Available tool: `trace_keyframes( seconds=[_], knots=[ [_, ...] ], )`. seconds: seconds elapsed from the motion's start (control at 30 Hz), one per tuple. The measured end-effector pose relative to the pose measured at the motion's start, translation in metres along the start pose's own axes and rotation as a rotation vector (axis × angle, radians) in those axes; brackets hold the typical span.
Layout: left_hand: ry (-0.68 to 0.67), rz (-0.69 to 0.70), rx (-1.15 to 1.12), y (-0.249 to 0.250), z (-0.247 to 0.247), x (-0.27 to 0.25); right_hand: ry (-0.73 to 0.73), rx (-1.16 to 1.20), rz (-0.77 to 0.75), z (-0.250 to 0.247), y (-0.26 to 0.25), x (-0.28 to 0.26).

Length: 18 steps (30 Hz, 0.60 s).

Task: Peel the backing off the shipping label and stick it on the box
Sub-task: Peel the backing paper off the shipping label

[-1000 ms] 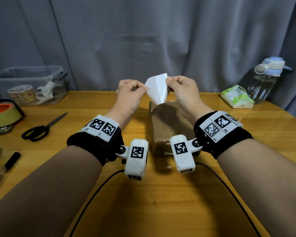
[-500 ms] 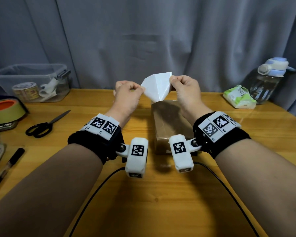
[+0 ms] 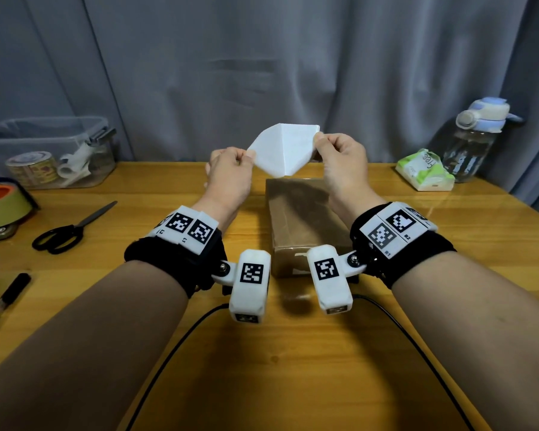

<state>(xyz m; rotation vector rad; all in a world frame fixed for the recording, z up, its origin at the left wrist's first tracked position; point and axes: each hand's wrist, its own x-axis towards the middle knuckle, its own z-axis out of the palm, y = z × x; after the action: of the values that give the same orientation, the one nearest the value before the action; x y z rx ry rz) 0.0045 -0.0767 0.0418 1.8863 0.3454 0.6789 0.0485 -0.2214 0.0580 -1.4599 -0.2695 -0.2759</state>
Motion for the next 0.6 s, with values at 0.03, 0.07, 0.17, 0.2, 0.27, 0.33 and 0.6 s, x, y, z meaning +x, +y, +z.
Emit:
trace_keyframes(
  seconds=[0.03, 0.07, 0.17, 0.2, 0.27, 0.33, 0.6],
  knots=[
    [-0.016, 0.018, -0.030, 0.000, 0.002, -0.001, -0.004, 0.021, 0.018, -0.002, -0.001, 0.000],
    [-0.035, 0.033, -0.074, 0.002, 0.004, -0.004, -0.011, 0.048, 0.039, -0.004, -0.001, 0.002],
    [-0.074, 0.083, -0.196, 0.009, 0.008, -0.012, -0.041, 0.074, 0.088, -0.010, -0.003, 0.007],
    [-0.085, 0.095, -0.227, 0.012, 0.010, -0.015, -0.050, 0.064, 0.093, -0.011, -0.004, 0.008],
    [-0.138, 0.095, -0.304, 0.019, 0.013, -0.018, -0.065, 0.044, 0.079, -0.013, -0.006, 0.008],
    [-0.229, 0.072, -0.375, 0.027, 0.014, -0.021, -0.075, 0.026, 0.045, -0.014, -0.006, 0.007],
    [-0.292, 0.015, -0.399, 0.035, 0.010, -0.024, -0.067, 0.045, 0.033, -0.016, -0.003, 0.003]
  ],
)
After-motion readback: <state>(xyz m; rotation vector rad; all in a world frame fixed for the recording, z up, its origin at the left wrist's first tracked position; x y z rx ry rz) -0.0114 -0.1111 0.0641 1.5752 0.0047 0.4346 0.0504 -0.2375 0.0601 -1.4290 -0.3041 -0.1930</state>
